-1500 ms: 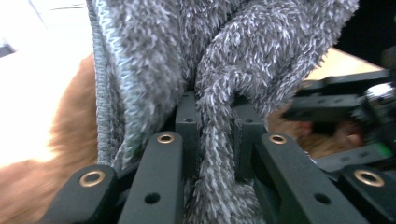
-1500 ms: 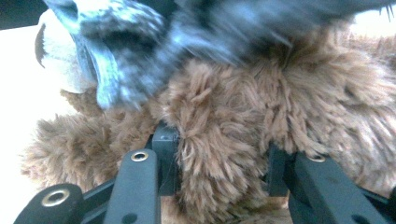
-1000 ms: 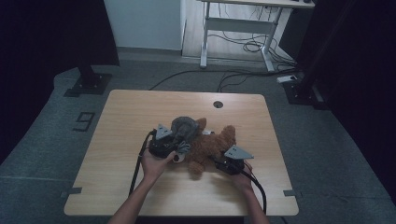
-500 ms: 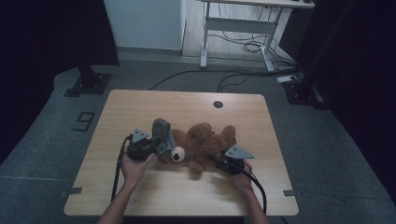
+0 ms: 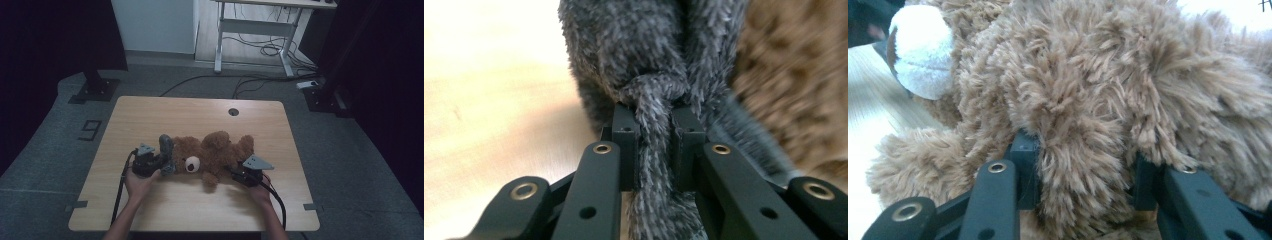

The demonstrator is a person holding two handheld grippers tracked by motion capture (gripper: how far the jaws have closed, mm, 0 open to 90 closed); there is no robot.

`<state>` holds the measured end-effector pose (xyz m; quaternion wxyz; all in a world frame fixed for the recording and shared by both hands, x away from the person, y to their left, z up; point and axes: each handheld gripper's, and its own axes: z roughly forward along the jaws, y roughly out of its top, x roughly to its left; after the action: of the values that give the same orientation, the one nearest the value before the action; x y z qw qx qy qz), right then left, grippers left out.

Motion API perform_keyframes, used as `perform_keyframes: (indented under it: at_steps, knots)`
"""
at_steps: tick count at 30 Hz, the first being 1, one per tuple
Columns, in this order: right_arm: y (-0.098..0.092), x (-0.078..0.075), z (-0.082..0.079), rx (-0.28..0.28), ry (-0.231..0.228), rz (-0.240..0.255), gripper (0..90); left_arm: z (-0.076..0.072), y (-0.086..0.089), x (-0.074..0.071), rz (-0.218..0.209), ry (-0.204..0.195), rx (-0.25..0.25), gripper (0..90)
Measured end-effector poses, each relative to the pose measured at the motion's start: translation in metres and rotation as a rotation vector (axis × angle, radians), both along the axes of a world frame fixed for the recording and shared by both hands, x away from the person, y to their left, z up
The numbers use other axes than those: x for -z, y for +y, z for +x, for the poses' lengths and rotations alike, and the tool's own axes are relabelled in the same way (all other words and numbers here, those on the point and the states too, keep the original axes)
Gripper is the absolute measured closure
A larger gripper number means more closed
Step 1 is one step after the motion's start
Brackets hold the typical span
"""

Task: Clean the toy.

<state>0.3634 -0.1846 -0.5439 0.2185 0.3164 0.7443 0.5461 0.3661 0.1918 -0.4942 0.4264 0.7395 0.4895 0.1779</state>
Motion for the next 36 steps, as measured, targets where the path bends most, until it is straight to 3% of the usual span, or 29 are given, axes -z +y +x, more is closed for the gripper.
perform_keyframes:
  at_steps: [1, 2, 4, 8, 11, 14, 16, 22, 29, 32, 36]
  knots:
    - [0.000, 0.000, 0.000, 0.000, 0.000, 0.000, 58.1, 0.000, 0.000, 0.000, 0.000, 0.000, 0.000, 76.6]
    - [0.000, 0.000, 0.000, 0.003, 0.000, 0.003, 58.1, -0.001, -0.002, -0.015, -0.029, -0.035, 0.011, 76.5]
    - [0.001, 0.000, 0.000, 0.004, -0.004, -0.001, 58.1, -0.001, -0.005, -0.022, -0.042, -0.052, 0.019, 76.5]
    - [0.002, 0.000, 0.000, 0.002, -0.014, -0.015, 58.0, 0.003, -0.025, -0.048, -0.055, -0.092, 0.060, 76.3]
    - [0.002, 0.000, -0.001, 0.001, -0.016, -0.018, 57.9, 0.008, -0.048, -0.062, -0.013, -0.117, 0.094, 76.2]
    - [0.003, 0.000, -0.002, -0.001, -0.023, -0.030, 57.1, 0.017, -0.070, -0.068, 0.019, -0.111, 0.114, 75.8]
    - [0.003, 0.000, -0.002, -0.001, -0.026, -0.029, 56.9, 0.028, -0.083, -0.064, 0.037, -0.080, 0.119, 75.6]
    - [0.003, 0.000, -0.003, -0.012, -0.034, -0.039, 56.5, 0.035, -0.090, -0.043, 0.035, -0.014, 0.139, 75.8]
    - [0.002, -0.004, -0.004, -0.028, -0.028, -0.053, 48.2, 0.022, -0.089, -0.030, 0.038, -0.037, 0.153, 76.8]
    - [-0.001, -0.009, -0.006, -0.024, -0.011, -0.067, 39.0, 0.017, -0.087, -0.026, 0.019, -0.046, 0.160, 77.0]
    - [-0.008, -0.013, -0.008, -0.030, 0.009, -0.043, 36.9, 0.013, -0.085, -0.023, -0.006, -0.051, 0.163, 77.2]
